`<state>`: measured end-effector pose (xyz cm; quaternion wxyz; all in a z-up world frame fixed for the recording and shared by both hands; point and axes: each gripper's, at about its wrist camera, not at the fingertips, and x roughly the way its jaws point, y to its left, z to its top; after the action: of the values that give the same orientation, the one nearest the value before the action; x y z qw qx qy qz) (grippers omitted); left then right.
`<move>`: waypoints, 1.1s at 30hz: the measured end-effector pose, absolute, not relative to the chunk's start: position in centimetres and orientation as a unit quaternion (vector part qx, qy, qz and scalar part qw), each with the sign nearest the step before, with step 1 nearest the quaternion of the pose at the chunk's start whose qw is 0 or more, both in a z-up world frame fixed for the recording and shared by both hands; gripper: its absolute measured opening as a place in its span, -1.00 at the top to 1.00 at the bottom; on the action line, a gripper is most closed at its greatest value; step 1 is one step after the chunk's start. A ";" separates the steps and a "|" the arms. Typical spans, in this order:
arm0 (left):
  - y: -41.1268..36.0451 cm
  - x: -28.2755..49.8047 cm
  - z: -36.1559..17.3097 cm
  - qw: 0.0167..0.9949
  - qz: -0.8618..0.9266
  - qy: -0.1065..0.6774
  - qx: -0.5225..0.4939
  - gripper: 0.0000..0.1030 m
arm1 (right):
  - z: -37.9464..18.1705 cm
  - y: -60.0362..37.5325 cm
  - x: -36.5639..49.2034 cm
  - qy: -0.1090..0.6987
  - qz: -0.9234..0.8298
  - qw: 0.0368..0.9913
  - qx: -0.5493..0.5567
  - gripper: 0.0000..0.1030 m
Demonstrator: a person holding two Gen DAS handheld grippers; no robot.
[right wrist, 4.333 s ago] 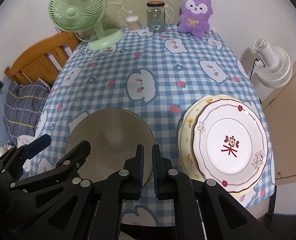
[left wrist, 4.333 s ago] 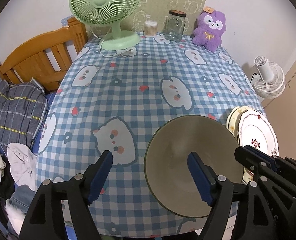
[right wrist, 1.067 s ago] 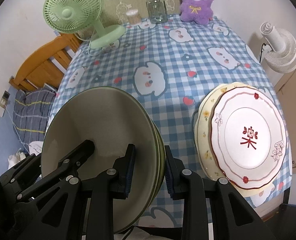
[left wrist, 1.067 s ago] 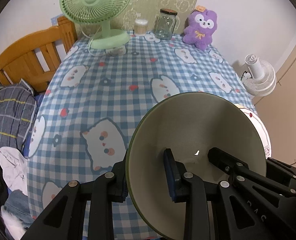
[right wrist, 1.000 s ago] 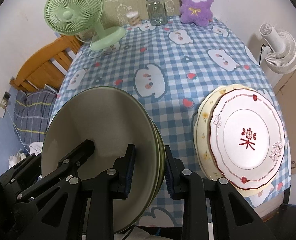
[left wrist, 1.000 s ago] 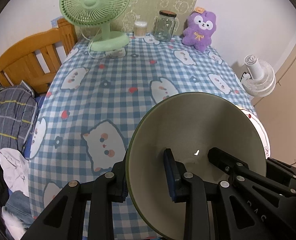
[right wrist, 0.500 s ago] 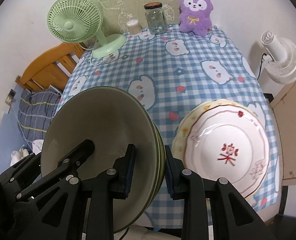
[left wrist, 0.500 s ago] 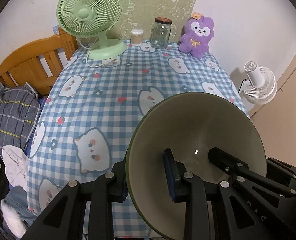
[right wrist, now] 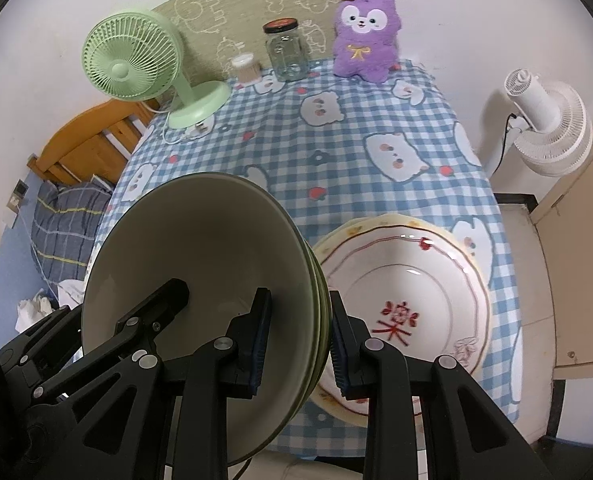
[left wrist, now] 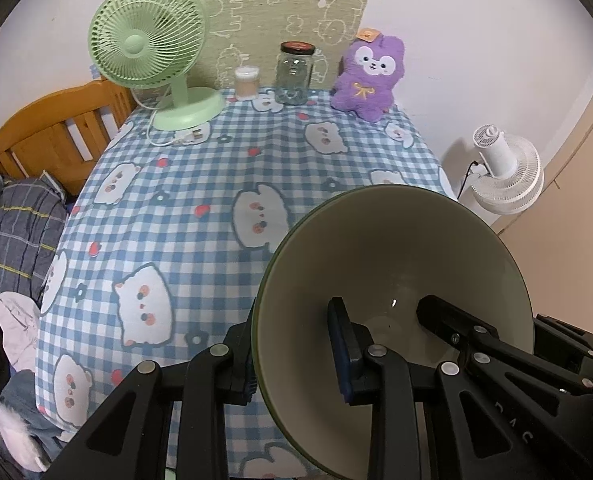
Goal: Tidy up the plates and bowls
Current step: 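Lower the cream bowl into the nested bowls on the plate stack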
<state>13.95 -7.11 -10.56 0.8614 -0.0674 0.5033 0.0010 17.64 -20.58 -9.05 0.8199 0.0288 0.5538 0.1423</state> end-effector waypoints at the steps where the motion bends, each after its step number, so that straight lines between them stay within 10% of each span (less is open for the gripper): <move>1: -7.5 14.1 -10.5 0.862 0.000 0.503 -0.067 0.48 | -9.0 -21.0 17.7 0.554 0.141 0.820 0.029 0.39; 33: -15.8 17.2 -13.1 0.850 -0.021 0.522 -0.067 0.48 | -11.3 -29.4 20.4 0.571 0.115 0.812 0.033 0.39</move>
<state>17.18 -15.82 -13.13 0.8500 -0.0670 0.5221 -0.0211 20.42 -29.43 -11.28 0.8123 0.0332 0.5709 0.1148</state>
